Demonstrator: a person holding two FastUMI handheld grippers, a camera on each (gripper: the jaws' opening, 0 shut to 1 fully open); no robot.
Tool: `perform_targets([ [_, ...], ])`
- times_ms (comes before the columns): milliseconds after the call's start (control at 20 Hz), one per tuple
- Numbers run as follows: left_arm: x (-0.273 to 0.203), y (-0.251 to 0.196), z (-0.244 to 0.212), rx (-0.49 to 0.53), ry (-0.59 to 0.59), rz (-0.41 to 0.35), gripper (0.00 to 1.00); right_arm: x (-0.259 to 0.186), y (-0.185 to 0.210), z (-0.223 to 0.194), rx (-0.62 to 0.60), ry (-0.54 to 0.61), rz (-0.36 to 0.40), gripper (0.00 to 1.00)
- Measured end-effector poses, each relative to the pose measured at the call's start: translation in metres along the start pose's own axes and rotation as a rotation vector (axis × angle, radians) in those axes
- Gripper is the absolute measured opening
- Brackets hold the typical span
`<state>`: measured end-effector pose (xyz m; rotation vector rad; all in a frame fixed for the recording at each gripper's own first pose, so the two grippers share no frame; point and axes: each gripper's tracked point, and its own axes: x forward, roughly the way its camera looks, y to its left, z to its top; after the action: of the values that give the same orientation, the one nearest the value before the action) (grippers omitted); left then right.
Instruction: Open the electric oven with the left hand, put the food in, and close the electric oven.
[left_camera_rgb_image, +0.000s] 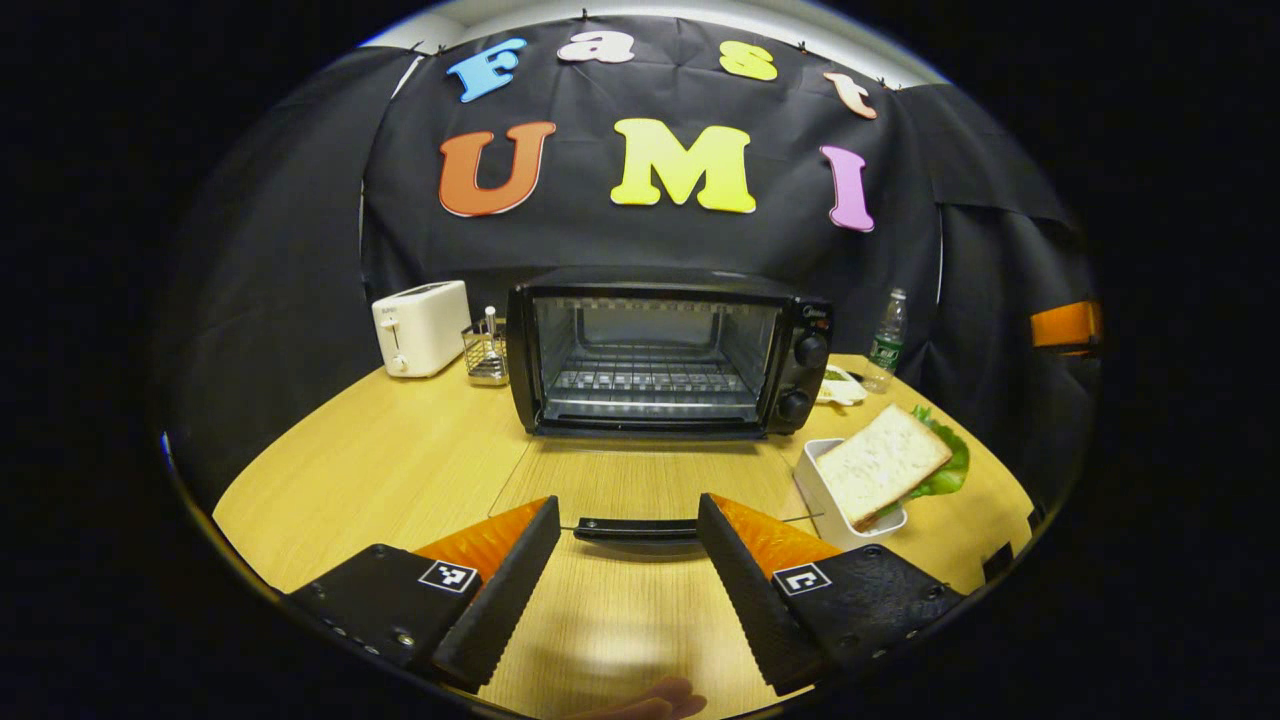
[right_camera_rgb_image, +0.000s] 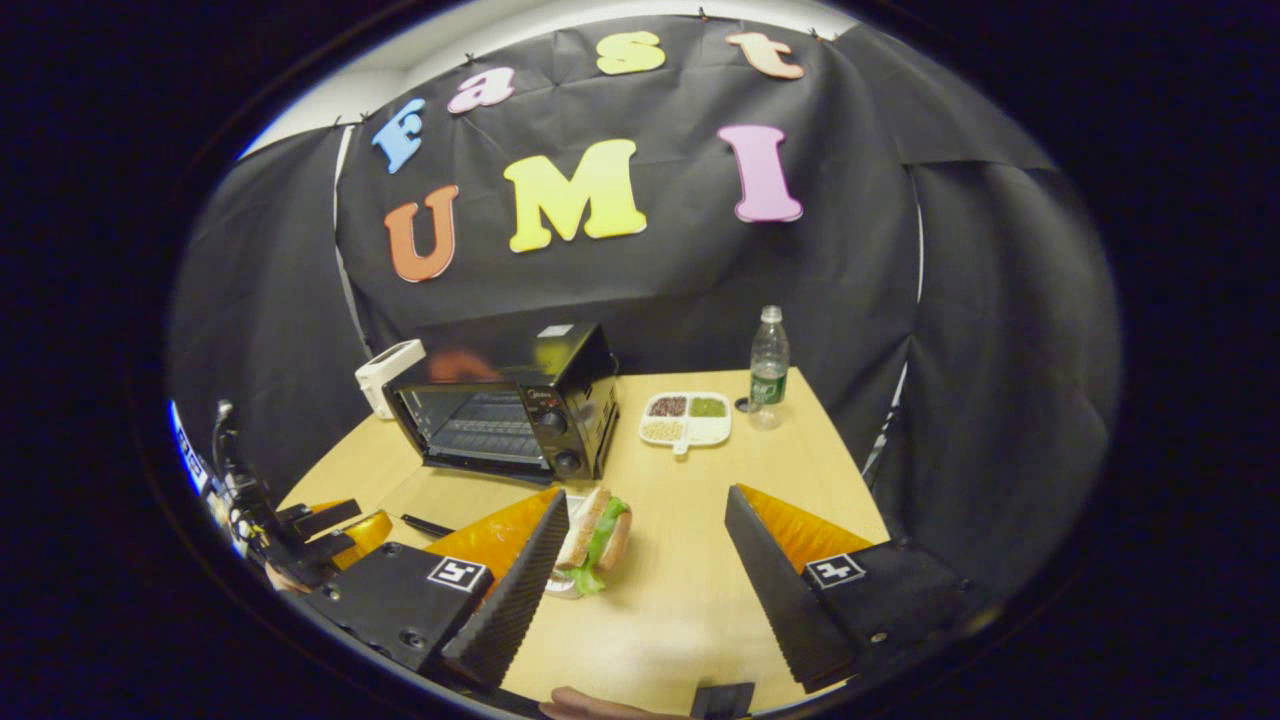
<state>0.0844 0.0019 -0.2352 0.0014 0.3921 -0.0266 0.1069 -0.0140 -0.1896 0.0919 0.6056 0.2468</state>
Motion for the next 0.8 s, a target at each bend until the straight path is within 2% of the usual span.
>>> perform_targets([
  [50,-0.015,-0.002,0.016,0.015,-0.039,-0.006,0.92,0.011,0.003,-0.003,0.017,0.042,0.025,0.96],
  [150,-0.040,0.002,0.044,0.041,-0.113,0.004,0.92,0.029,0.006,-0.012,0.049,0.136,0.068,0.99],
  [200,-0.054,0.003,0.058,0.048,-0.149,0.010,0.92,0.037,0.008,-0.016,0.070,0.186,0.090,0.93],
  [250,-0.066,0.004,0.070,0.049,-0.181,0.016,0.91,0.044,0.009,-0.019,0.092,0.221,0.104,0.93],
  [300,-0.077,0.004,0.082,0.048,-0.209,0.020,0.92,0.050,0.011,-0.022,0.106,0.256,0.125,0.98],
  [400,-0.095,0.008,0.098,0.043,-0.253,0.036,0.92,0.063,0.013,-0.029,0.124,0.312,0.146,0.96],
  [450,-0.104,0.011,0.105,0.042,-0.270,0.047,0.92,0.070,0.012,-0.027,0.129,0.315,0.144,0.96],
  [500,-0.113,0.012,0.110,0.043,-0.275,0.051,0.92,0.077,0.010,-0.029,0.130,0.331,0.144,0.88],
  [550,-0.121,0.012,0.116,0.049,-0.289,0.050,0.92,0.081,0.012,-0.033,0.132,0.355,0.155,0.86],
  [700,-0.137,0.019,0.126,0.065,-0.319,0.071,0.92,0.093,0.017,-0.050,0.144,0.445,0.207,0.84],
  [800,-0.142,0.019,0.132,0.060,-0.328,0.076,0.92,0.099,0.030,-0.056,0.169,0.490,0.275,0.84],
])
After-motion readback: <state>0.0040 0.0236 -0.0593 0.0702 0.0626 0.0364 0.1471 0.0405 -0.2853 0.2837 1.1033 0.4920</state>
